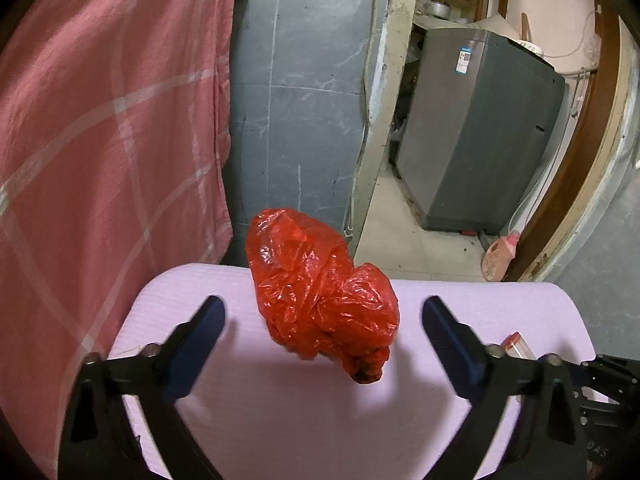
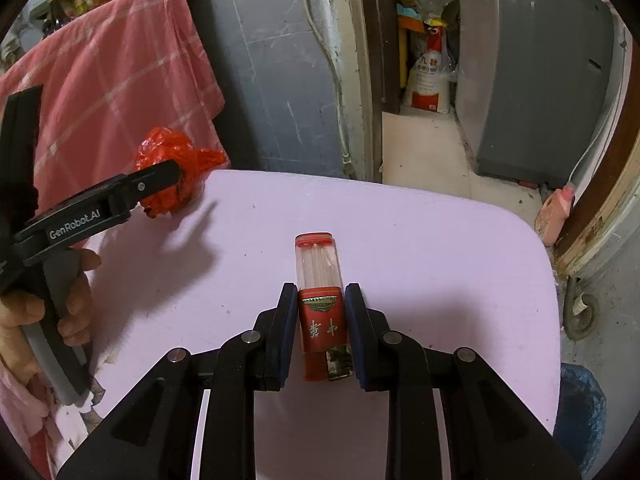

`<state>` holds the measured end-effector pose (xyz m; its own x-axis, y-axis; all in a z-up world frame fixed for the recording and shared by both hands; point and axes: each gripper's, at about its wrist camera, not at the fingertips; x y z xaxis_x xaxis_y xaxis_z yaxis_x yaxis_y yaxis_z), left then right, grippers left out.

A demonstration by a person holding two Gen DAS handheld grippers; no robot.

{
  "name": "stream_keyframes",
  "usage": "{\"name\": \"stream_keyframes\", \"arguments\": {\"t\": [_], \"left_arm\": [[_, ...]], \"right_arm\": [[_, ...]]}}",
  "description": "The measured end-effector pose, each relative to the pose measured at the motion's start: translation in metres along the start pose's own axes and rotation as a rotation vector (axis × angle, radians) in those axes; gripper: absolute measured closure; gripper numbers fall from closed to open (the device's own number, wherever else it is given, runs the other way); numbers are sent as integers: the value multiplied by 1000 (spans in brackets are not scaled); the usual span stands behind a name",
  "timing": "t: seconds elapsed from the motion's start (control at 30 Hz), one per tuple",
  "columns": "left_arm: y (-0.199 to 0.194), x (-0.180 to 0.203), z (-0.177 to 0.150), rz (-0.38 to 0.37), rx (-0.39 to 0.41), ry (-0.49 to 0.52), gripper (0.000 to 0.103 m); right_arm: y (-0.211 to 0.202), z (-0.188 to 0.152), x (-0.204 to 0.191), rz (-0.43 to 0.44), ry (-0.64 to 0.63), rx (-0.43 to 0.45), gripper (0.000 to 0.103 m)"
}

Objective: Collect trash
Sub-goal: 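Grasp the red plastic bag with the left gripper while the right grasps the red-white packet, then carry the red bag and red packet over the blue bin and open both grippers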

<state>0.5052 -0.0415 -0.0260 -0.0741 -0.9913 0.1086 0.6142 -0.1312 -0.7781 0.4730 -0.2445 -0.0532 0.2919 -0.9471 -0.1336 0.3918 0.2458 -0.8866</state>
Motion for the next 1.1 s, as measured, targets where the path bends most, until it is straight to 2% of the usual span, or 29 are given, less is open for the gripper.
{"name": "stream_keyframes", "arguments": {"t": [0.07, 0.13, 0.33, 0.47, 0.63, 0.93, 1.1], "left_arm": [[4, 2, 0, 3, -20, 5, 34], [6, 2, -1, 11, -43, 8, 43], [6, 7, -3, 43, -60, 8, 54], [1, 12, -10, 55, -61, 21, 56], [-12, 17, -20, 13, -47, 34, 57], [-50, 50, -54, -113, 18, 69, 58], [-65, 83, -70, -181, 40, 102, 58]], "right_arm": [[0, 0, 1, 3, 0, -1, 81], [0, 0, 0, 5, 1, -2, 81], [-1, -3, -3, 6, -4, -4, 81], [-5, -9, -3, -15, 1, 19, 81], [-18, -18, 1, -12, 21, 59, 81], [-53, -46, 6, -29, 65, 172, 81], [-76, -68, 18, -52, 89, 226, 81]]}}
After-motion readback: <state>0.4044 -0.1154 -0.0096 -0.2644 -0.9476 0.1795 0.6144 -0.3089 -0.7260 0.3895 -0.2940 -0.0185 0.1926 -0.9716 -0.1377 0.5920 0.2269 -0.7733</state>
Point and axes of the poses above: each gripper's, at about its wrist camera, not at the fingertips, and y roughly the way its jaws point, x to its right, z to its top, and after that the axes turned 9 degrees about -x, right-handed
